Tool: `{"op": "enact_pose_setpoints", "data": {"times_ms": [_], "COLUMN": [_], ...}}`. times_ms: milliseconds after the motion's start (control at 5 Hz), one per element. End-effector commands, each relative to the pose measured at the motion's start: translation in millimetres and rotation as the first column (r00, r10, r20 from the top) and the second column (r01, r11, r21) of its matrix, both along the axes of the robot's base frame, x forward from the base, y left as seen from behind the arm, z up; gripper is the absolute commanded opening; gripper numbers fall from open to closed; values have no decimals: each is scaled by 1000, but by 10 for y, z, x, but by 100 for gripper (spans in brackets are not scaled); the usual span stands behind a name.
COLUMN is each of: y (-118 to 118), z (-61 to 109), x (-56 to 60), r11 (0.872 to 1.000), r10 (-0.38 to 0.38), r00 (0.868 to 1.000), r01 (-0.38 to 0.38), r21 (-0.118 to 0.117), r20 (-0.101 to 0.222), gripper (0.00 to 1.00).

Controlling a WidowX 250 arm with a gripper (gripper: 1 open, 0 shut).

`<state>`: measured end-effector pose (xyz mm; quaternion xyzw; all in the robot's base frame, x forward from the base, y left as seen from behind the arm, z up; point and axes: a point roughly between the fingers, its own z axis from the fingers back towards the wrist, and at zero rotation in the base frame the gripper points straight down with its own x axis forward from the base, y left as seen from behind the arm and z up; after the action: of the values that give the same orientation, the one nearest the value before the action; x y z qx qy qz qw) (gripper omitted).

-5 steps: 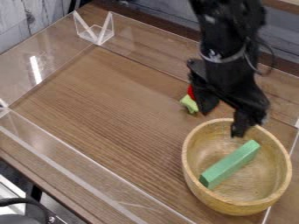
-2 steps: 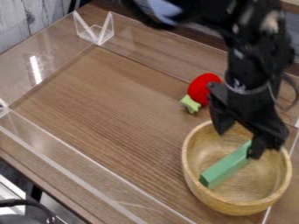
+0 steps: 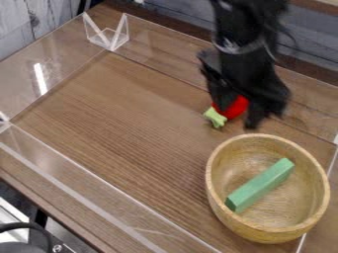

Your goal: Put the green block in the brown bowl

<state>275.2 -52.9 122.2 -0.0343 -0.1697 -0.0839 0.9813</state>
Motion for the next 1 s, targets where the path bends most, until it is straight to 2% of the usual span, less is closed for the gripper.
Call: {"op": "enact_pose_setpoints", "data": {"times_ms": [0, 800], "y": [137, 137], "z": [105, -162], "x": [112, 208], "r11": [999, 999], "r10": [34, 41], "r00": [998, 999], "r01": [-35, -42], "r21": [2, 20], "r20": [54, 20], "gripper": [0, 0]}}
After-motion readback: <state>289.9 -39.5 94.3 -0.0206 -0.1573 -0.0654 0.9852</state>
